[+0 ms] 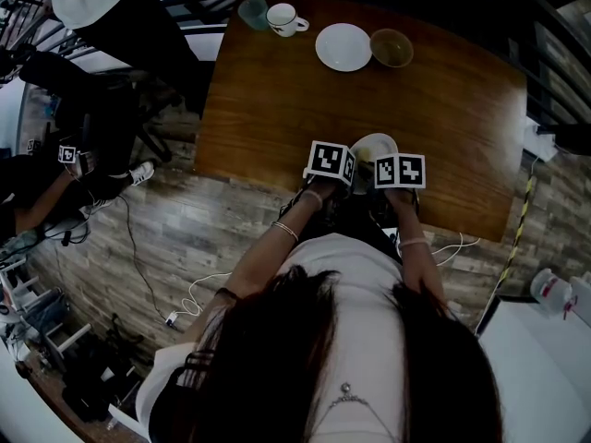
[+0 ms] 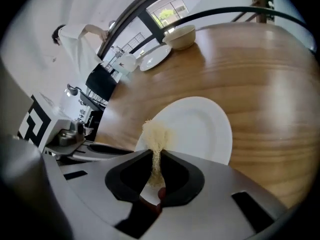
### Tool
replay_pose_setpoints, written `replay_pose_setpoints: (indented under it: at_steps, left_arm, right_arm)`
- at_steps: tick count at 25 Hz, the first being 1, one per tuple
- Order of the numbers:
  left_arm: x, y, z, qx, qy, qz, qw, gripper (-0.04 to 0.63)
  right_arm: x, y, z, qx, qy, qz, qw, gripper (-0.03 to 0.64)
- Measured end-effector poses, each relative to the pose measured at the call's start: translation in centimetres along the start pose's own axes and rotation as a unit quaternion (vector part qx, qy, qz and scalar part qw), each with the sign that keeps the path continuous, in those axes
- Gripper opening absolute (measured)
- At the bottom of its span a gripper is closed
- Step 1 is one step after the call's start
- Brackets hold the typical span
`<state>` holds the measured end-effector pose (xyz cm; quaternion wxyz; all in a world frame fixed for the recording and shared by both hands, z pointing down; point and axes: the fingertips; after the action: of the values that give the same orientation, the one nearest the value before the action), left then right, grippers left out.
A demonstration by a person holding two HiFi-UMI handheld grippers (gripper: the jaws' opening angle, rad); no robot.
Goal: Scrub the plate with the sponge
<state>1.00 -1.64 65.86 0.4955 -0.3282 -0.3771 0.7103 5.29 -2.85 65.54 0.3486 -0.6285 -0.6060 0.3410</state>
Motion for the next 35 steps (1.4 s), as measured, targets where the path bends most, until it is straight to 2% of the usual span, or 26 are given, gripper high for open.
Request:
replay_pose_setpoints:
  at_steps: [3, 8, 12, 19, 22, 26, 29, 31, 35]
  left_arm:
    - [0.0, 0.1, -0.1, 0.0, -0.002, 0.001, 1.0, 0.072]
    - [0.1, 0.0, -0.1, 0.0, -0.003, 0.002, 1.0, 0.072]
    - [0.0, 0.0, 0.0, -0.001, -0.003, 0.005, 1.0, 0.072]
    - [-0.1, -0.1, -0.1, 0.001, -0.001, 0.009, 1.0, 0.072]
    - [0.1, -0.1, 0.0, 0.003, 0.0, 0.009, 1.0, 0.072]
    - [0.3, 0.2, -0.2, 0.001, -0.004, 0.006, 1.0, 0.072]
    - [0.4, 0.4, -0.3, 0.0, -0.005, 0.006, 1.0, 0.072]
    - [0.5, 0.4, -0.2, 0.001, -0.005, 0.007, 1.0, 0.072]
    - [0.2, 0.2, -0.1, 0.003, -0.001, 0.005, 1.0, 0.072]
  right_arm:
    - [-0.2, 0.1, -0.3, -0.016, 0.003, 0.01, 1.0, 0.067]
    - [-3.2, 4.3, -5.6, 0.054, -0.02, -0.043, 0.997, 0.067]
    - [-3.9, 4.3, -5.3, 0.078, -0.014, -0.058, 0.995, 0.067]
    - [-1.5, -0.5, 0.9, -0.02, 0.008, 0.011, 1.0, 0.067]
    - [-1.5, -0.3, 0.4, -0.02, 0.014, 0.015, 1.0, 0.067]
    - [-3.6, 3.3, -4.4, 0.03, -0.032, -0.034, 0.998, 0.067]
    - [-3.9, 4.0, -4.8, 0.033, -0.055, -0.054, 0.996, 0.067]
    - [-3.5, 2.9, -3.4, 0.021, -0.057, -0.05, 0.997, 0.067]
    - [-1.4, -0.5, 1.2, -0.05, -0.034, 0.018, 0.998, 0.067]
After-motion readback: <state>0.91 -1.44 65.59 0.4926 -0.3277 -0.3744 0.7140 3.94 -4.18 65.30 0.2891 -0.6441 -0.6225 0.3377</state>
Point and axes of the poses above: the fingertips, and each gripper's own axes: y backward along the fingers, z to its left, x out of its underside, and after that the axes turned 13 degrees about z, right-handed
